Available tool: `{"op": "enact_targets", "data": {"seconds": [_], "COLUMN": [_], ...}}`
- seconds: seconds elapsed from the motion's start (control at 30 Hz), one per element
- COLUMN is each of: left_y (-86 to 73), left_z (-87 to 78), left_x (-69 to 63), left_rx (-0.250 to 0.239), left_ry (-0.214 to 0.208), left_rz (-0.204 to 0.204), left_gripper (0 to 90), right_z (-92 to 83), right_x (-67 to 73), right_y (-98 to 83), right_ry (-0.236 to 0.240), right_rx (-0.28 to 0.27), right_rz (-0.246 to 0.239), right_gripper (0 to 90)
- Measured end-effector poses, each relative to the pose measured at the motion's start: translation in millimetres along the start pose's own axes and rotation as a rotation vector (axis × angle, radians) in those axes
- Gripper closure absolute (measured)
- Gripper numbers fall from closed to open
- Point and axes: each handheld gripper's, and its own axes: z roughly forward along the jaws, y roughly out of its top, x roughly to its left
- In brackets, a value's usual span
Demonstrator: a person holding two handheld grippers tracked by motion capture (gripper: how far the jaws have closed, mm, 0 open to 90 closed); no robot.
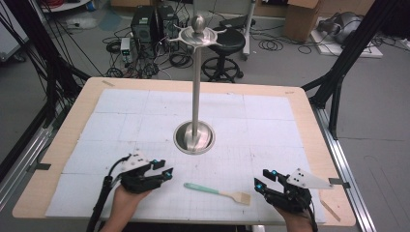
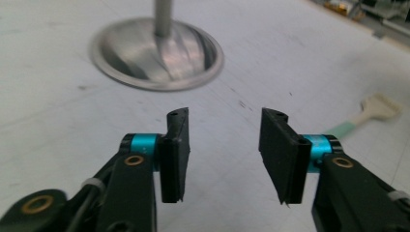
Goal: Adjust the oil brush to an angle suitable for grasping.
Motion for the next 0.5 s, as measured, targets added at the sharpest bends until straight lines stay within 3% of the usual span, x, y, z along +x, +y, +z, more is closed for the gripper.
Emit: {"op": "enact_targets", "data": {"seconds": [0.17, 0.27, 0.37, 0.5], "left_y": [1.2, -1.6, -4.7, -7.9], "left_z": [-29.8, -45.1, -56.3, -68.2], "left_x": [27.4, 35.1, 37.9, 45.8], "left_rx": [-0.060, -0.114, -0.152, -0.183], "left_ry": [0.032, 0.038, 0.047, 0.032], "left_rz": [-0.019, 0.004, 0.035, 0.015], "left_gripper": [36.5, 28.4, 19.3, 19.5], "right_z": [0.9, 2.9, 8.6, 14.8], "right_x": [-0.5, -0.1, -0.1, 2.9], "right_y": [1.8, 2.5, 3.2, 6.6], "right_ry": [-0.039, -0.060, -0.054, -0.042], "right_rx": [-0.050, -0.058, -0.035, -0.033], "right_rz": [0.006, 0.015, 0.016, 0.001], "right_gripper": [28.7, 17.4, 16.0, 16.1]}}
